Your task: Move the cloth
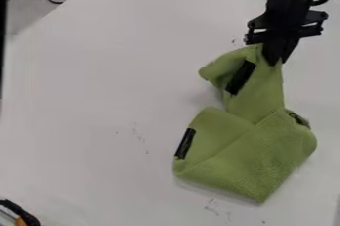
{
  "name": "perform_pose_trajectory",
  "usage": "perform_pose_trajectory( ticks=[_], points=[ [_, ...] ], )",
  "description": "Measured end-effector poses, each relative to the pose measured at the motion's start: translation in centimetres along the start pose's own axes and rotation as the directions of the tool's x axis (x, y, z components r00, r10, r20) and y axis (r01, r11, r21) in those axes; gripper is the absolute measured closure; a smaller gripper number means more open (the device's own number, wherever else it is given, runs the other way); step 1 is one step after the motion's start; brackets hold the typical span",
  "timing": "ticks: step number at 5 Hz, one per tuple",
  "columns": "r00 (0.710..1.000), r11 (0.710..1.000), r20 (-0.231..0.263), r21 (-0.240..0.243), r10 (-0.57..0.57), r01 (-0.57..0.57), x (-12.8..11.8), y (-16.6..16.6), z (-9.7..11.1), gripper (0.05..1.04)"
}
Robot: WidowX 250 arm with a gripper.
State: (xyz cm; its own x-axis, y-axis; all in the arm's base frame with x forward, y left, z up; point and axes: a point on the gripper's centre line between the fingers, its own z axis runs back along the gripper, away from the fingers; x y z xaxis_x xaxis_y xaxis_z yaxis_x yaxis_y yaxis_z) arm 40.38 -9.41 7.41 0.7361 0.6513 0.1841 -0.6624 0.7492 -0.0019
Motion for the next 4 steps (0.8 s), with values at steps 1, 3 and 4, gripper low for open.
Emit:
perform_pose_trajectory(
  ticks=[1,3,4],
  points=[
    [0.995,0.996,-0.019,0.002,-0.093,0.093,0.5,-2.5,-0.9,1.026],
    [0.973,0.976,-0.066,-0.022,-0.219,0.218,1.3,-5.9,-2.8,1.026],
    [0.956,0.959,-0.080,-0.070,-0.281,0.276,1.5,-7.0,-3.4,1.007]
  ],
)
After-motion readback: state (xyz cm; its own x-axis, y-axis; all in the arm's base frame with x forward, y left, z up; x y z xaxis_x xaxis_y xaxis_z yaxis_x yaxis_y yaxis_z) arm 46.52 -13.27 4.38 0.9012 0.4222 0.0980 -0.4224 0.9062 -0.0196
